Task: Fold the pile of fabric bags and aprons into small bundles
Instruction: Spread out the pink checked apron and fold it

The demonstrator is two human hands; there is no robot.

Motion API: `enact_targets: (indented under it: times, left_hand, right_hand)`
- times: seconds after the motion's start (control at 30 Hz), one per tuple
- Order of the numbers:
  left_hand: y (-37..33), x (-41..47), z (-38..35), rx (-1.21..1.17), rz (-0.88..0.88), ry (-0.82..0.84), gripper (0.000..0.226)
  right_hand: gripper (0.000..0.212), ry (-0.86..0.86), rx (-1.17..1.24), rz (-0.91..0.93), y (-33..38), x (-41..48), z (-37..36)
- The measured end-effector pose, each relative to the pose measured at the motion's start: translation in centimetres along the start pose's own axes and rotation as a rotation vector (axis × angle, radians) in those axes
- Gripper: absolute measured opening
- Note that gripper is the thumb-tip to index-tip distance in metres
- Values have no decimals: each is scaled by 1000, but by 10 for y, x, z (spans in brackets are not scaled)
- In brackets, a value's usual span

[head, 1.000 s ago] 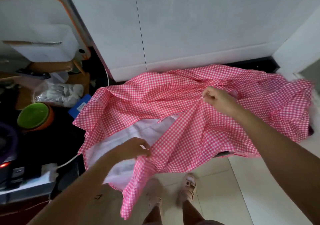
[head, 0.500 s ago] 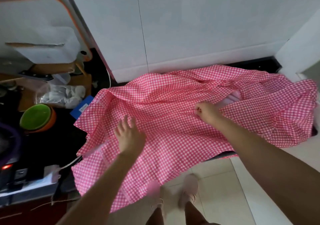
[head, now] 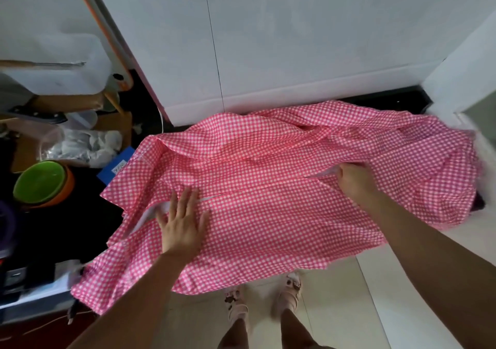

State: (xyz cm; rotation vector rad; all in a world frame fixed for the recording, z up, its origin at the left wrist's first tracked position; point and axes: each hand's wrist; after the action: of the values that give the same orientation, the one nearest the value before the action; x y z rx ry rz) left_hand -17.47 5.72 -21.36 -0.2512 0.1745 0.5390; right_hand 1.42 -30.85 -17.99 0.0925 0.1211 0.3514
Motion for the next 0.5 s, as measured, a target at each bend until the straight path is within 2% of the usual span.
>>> enact_targets:
  times: [0.07,0.2,0.23,0.27,0.4,0.43,0.47,0.5]
  left_hand:
    - [16,1,5,5,-12,-5,71]
    - [24,1,12,7,-6,20,77]
    - [22,2,12,7,-2,16,80]
    - [20,4,13,14,2,3,82]
    - [9,11,12,19,25,-81,71]
    - [2,12,12,2,35,-103,64]
    - [-9,13,13,-25,38,-129,60]
    - [-24,13,14,-60,26,-150,61]
  right_hand:
    - [32,9,15,0,-1,1,3]
    - [44,270,50,-100,11,3,15]
    - [41,251,62,-92,13,1,18]
    - [34,160,84,-54,14,-2,20]
    - [13,-286,261,-38,-1,-23,22]
    - [9,-325,258,-57,-9,-26,22]
    - [17,-308,223,-98,-18,-28,21]
    - [35,-222,186,-166,-28,-29,17]
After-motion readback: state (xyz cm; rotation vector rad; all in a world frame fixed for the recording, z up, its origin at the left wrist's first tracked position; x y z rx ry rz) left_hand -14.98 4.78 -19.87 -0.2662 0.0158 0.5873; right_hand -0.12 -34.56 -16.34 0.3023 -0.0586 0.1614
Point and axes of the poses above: each hand's wrist, its own x-axis towards the middle knuckle, its own z-axis out of the back of the hand, y = z × x, and after that the axes turned 12 degrees about z, right-handed
